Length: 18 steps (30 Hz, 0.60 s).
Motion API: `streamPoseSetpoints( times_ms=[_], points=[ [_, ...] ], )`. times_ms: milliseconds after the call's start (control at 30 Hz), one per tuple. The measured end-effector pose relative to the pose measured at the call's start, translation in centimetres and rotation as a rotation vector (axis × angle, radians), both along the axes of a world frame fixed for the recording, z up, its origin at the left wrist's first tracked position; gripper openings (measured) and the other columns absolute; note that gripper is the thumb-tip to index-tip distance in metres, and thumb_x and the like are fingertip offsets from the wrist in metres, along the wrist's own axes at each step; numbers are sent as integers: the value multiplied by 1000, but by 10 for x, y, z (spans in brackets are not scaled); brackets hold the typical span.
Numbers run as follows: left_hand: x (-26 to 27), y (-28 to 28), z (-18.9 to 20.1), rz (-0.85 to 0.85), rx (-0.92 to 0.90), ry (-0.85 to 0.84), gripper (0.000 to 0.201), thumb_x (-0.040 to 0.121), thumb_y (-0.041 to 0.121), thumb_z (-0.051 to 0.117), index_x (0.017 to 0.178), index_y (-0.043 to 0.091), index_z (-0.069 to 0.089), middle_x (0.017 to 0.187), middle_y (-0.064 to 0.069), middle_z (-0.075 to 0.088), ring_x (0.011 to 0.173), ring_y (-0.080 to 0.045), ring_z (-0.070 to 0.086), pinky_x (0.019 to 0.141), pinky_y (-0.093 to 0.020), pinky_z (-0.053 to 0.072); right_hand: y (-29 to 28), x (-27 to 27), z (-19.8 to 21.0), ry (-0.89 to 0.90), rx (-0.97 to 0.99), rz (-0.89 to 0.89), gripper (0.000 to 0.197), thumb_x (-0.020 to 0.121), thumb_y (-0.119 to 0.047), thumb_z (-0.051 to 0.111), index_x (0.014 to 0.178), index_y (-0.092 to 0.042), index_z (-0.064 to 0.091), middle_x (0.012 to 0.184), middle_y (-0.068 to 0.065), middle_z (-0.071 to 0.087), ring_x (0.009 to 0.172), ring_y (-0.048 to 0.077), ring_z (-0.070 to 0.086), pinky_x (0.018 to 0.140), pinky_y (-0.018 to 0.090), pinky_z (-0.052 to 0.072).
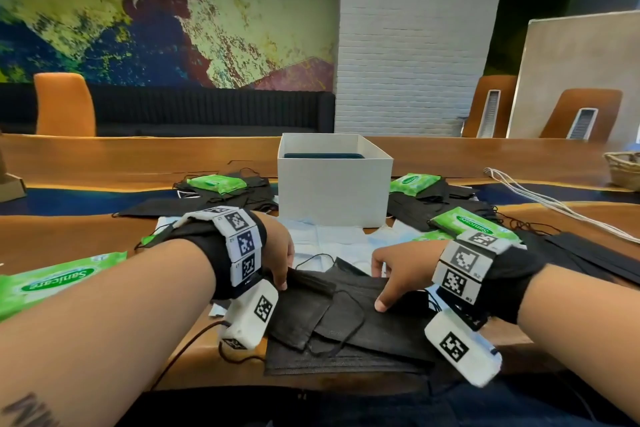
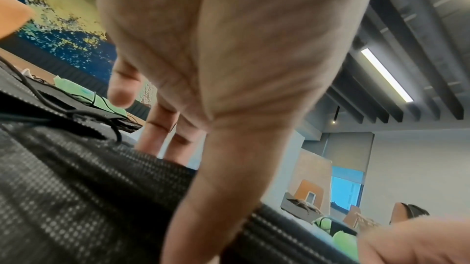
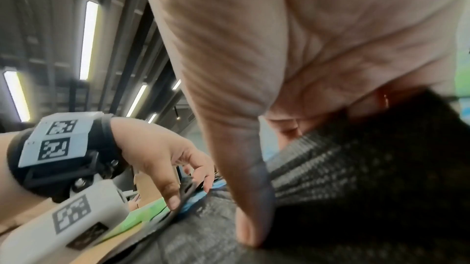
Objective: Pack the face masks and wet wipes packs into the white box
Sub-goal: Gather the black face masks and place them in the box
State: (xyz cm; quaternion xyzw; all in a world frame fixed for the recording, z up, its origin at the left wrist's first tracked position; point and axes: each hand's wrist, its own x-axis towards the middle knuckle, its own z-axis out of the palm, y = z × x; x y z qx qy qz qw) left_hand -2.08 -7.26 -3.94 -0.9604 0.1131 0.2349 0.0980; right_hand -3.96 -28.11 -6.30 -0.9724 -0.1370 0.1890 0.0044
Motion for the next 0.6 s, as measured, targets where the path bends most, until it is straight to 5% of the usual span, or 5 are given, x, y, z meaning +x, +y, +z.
streamPoseSetpoints(
  times_ms=[133, 267, 367, 467, 600],
  points=[
    [5, 14, 9, 11, -171, -62, 20, 81, 40, 70, 81, 26, 56, 79, 8, 57, 74, -9, 50, 65, -23, 38, -6, 9, 1, 29, 29, 61, 25, 81, -41, 68, 82, -19, 55, 76, -6, 53, 72, 11, 49, 62, 23, 36],
    [12, 37, 26, 78, -620, -130, 18, 79, 37, 73, 83, 24, 60, 94, -2, 68, 92, -22, 63, 90, -39, 48, -24, 21, 11, -74, 238, 3, 18, 83, -37, 69, 75, -26, 57, 73, -11, 55, 66, 6, 52, 60, 19, 40],
    [17, 49, 33, 159, -1144, -152, 16, 78, 24, 75, 78, 23, 59, 88, -9, 66, 88, -29, 64, 92, -48, 46, -40, 34, 20, -188, 537, -129, 10, 84, -29, 69, 91, -23, 66, 89, -3, 67, 81, 15, 63, 73, 24, 49],
    [23, 53, 34, 213, -1546, -136, 13, 86, 11, 62, 88, 14, 49, 94, -12, 63, 91, -28, 62, 88, -46, 48, -50, 49, 26, -228, 825, -229, 32, 82, -21, 72, 113, -16, 65, 102, 4, 69, 97, 21, 66, 94, 36, 50],
    [36, 57, 22, 250, -1867, -100, 17, 90, 12, 54, 106, 15, 51, 108, -11, 64, 103, -30, 61, 91, -52, 47, -56, 65, 30, -279, 835, -230, 24, 79, -28, 74, 102, -32, 67, 102, 4, 71, 94, 21, 67, 93, 41, 52]
  ],
)
